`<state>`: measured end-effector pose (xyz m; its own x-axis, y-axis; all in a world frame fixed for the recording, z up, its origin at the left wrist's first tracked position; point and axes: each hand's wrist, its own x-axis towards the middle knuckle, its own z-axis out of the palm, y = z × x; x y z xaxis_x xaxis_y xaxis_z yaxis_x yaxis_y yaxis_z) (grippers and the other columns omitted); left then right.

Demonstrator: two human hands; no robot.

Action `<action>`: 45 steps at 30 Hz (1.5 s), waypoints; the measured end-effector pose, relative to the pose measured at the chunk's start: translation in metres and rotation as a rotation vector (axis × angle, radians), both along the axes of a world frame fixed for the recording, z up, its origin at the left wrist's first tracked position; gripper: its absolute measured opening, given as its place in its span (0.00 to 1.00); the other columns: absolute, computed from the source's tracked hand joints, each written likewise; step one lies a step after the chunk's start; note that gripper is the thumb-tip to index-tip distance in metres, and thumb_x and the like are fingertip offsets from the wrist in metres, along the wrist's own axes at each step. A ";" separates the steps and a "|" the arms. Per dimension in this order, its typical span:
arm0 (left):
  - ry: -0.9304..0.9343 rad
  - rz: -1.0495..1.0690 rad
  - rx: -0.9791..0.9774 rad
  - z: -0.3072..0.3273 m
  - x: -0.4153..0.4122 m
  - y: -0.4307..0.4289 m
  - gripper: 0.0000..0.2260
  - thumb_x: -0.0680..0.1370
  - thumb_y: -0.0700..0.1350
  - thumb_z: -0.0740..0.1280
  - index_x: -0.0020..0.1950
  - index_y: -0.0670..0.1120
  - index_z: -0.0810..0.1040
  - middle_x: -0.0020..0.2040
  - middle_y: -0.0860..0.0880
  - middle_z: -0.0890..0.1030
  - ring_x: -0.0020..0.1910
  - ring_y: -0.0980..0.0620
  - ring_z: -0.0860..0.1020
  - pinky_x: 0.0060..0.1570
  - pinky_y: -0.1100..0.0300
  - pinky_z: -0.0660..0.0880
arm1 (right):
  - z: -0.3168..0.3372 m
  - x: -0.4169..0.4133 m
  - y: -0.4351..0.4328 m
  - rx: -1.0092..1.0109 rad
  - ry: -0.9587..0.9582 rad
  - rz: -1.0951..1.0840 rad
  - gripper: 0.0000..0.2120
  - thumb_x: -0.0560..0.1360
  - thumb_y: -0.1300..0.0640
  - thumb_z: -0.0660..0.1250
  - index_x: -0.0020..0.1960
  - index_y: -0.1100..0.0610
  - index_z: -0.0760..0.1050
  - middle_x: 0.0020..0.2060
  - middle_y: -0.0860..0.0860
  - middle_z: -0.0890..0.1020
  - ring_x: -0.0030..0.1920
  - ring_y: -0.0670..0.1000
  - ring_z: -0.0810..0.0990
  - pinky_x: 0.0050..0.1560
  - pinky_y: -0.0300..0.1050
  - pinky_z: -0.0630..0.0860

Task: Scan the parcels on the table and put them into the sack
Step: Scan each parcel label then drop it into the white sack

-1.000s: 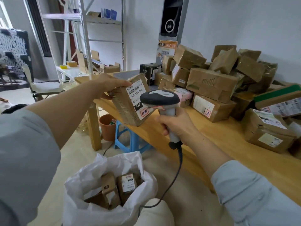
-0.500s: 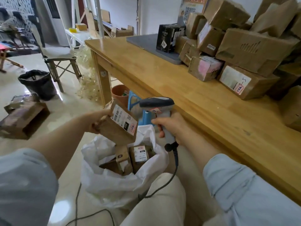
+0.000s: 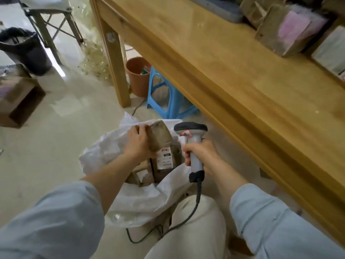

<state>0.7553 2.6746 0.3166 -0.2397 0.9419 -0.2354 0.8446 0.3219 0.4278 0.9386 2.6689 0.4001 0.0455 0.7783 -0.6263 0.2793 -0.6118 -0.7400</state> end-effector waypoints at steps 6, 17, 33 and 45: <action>0.406 -0.483 -0.139 -0.058 0.011 0.024 0.41 0.71 0.55 0.72 0.77 0.54 0.52 0.72 0.43 0.54 0.73 0.40 0.54 0.74 0.44 0.49 | -0.064 0.008 0.047 -0.036 -0.103 -0.091 0.05 0.69 0.67 0.69 0.44 0.63 0.77 0.32 0.57 0.80 0.32 0.54 0.79 0.48 0.52 0.80; 0.295 -0.458 -0.098 -0.105 0.002 0.065 0.18 0.82 0.54 0.57 0.70 0.51 0.70 0.71 0.50 0.69 0.74 0.48 0.60 0.76 0.48 0.44 | -0.150 0.015 0.102 -0.224 -0.129 0.005 0.25 0.67 0.58 0.73 0.62 0.63 0.72 0.50 0.60 0.79 0.47 0.59 0.78 0.53 0.52 0.77; 0.304 0.375 -0.189 -0.113 -0.063 0.079 0.24 0.81 0.50 0.57 0.76 0.45 0.62 0.78 0.42 0.55 0.78 0.43 0.48 0.74 0.45 0.38 | -0.185 -0.015 0.131 -0.046 -0.236 0.153 0.14 0.64 0.55 0.73 0.48 0.57 0.76 0.45 0.57 0.80 0.46 0.58 0.79 0.52 0.52 0.77; 0.308 0.536 -0.554 -0.115 -0.167 0.043 0.11 0.80 0.44 0.56 0.60 0.43 0.73 0.50 0.43 0.76 0.59 0.41 0.73 0.72 0.43 0.47 | -0.167 -0.033 0.129 0.055 -0.428 0.341 0.10 0.70 0.57 0.70 0.47 0.57 0.72 0.42 0.55 0.77 0.44 0.56 0.76 0.52 0.49 0.73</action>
<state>0.5881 2.7181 0.2013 -0.7527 0.4488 -0.4817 0.5703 0.8101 -0.1363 0.9058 2.7977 0.2331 0.0266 0.8248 -0.5648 0.7384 -0.3971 -0.5451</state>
